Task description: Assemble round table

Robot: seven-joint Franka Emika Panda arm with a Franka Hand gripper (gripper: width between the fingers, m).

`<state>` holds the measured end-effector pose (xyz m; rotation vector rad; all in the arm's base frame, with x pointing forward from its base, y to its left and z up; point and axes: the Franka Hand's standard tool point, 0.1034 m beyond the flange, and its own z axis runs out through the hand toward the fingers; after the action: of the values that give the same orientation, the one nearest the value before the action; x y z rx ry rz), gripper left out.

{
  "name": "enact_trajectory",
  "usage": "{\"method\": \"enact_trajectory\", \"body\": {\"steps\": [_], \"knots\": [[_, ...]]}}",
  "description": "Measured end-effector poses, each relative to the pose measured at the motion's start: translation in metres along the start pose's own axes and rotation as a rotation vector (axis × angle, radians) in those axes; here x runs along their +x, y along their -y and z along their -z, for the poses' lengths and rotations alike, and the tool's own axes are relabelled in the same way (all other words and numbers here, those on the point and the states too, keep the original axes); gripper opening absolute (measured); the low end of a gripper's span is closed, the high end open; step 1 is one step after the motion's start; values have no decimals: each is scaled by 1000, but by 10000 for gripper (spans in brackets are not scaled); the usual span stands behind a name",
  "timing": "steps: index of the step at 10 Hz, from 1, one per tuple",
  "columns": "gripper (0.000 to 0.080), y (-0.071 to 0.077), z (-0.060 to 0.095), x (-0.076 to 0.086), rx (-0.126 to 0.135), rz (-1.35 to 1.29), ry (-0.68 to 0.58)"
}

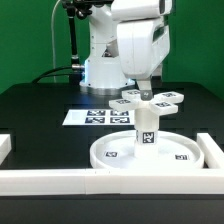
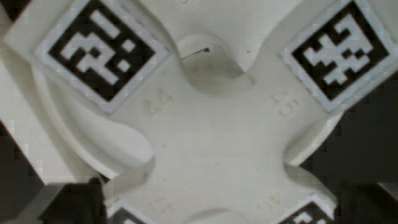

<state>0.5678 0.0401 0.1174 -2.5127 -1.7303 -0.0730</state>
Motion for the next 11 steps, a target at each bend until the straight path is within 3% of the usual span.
{"method": "enact_trajectory", "body": {"steps": [11], "knots": [[649, 3, -13, -8, 22, -12, 9]]}}
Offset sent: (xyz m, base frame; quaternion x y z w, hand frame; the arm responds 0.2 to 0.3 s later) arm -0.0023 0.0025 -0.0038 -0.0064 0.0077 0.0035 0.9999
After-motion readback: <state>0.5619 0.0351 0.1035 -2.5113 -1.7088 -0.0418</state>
